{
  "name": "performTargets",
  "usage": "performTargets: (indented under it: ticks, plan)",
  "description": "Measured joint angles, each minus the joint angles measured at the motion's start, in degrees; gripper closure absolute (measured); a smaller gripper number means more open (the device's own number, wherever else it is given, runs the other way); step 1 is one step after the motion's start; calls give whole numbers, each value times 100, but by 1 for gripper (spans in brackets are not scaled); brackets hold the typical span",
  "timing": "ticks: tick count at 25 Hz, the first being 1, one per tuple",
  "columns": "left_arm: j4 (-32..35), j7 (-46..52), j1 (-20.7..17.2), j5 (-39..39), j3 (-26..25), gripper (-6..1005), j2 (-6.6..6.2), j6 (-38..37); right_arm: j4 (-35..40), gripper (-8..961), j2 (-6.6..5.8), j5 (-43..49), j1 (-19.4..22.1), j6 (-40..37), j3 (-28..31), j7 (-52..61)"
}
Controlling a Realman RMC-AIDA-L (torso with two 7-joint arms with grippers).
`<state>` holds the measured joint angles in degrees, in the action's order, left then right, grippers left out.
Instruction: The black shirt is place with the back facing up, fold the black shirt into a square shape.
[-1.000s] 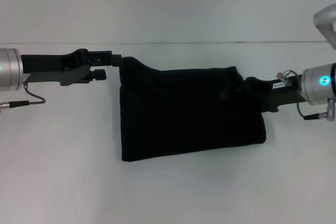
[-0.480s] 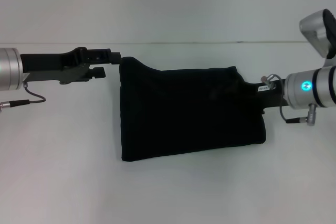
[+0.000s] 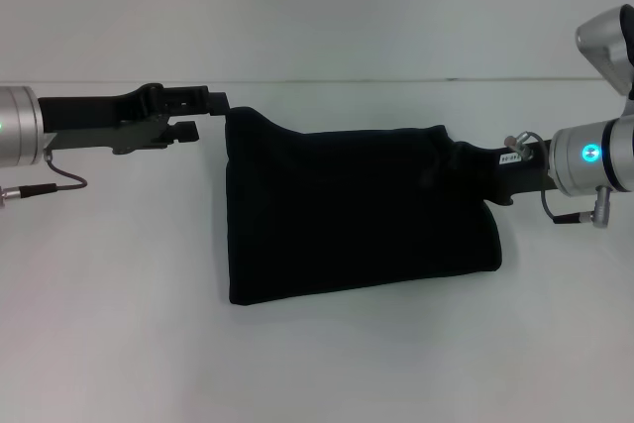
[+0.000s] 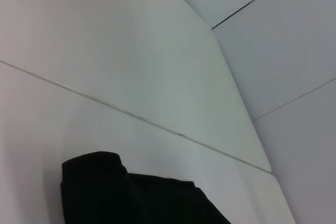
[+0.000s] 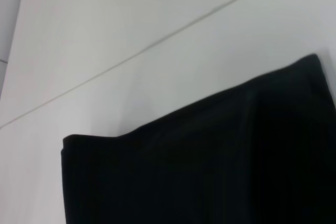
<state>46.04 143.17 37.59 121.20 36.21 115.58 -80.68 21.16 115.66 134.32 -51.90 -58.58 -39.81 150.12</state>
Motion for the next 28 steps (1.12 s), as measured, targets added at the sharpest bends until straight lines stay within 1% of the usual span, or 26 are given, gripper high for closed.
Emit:
performTargets:
  ticks: [2, 5, 7, 12, 16, 19, 21, 24, 28]
  plan:
    - [-1, 0, 1, -1, 0, 288, 0, 10, 10, 736, 6, -11, -25, 4, -2, -5]
    - [-4, 0, 2, -1, 0, 290, 0, 17, 135, 847, 22, 4, -59, 28, -54, -45]
    - [-5, 0, 3, -1, 0, 292, -3, 30, 434, 921, 55, 15, -59, 57, -223, -76]
    - [-10, 0, -2, -5, -2, 295, -18, 85, 1111, 926, 121, 6, -129, -14, -775, -195]
    - [-16, 0, -10, -15, -81, 298, -18, 90, 1535, 915, 105, 44, -211, -256, -1161, 66]
    - [-16, 0, -12, -17, -145, 299, -20, 87, 2055, 904, 92, 359, -170, -438, -1511, 552]
    - [-16, 0, -13, -18, -155, 301, -25, 87, 2341, 896, 130, 702, -134, -462, -1673, 800]
    - [-16, 0, -15, -18, -157, 303, -25, 89, 2345, 885, 180, 1005, -125, -323, -1759, 873]
    - [-16, 0, -15, -18, -160, 305, -26, 101, 2194, 869, 201, 1129, -144, -94, -1780, 848]
